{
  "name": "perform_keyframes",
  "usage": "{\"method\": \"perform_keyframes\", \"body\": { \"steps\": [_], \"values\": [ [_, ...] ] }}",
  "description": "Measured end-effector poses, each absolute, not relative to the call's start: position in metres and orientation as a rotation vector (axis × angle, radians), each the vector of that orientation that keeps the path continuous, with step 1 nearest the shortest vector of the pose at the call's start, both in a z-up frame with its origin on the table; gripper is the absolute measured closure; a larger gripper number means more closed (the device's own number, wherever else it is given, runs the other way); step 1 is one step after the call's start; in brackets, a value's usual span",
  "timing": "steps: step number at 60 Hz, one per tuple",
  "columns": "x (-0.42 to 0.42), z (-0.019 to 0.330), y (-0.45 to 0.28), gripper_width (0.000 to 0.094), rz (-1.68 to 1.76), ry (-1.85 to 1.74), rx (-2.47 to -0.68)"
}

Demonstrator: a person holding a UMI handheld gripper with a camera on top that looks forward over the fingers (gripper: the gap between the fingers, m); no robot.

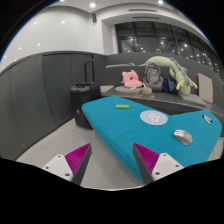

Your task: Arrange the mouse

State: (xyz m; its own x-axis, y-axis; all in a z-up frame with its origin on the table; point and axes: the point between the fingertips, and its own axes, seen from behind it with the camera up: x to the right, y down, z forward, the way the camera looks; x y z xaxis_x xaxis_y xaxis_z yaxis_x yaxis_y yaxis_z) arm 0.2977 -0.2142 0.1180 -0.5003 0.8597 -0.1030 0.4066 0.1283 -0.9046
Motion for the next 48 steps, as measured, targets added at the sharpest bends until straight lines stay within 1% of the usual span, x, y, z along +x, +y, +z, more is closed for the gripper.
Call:
{"method": "perform_keyframes", "body": {
  "steps": [6,18,40,48],
  "values": [
    [0.293,0.117,-0.201,0.0088,1.324,-1.947,-1.25],
    [0.282,0.107,-0.144,0.0089,1.248,-1.868,-1.32],
    [0.246,0.074,0.002,0.0088,1.029,-1.704,-1.453],
    [0.237,0.062,0.042,0.0087,0.974,-1.66,-1.485]
  ]
}}
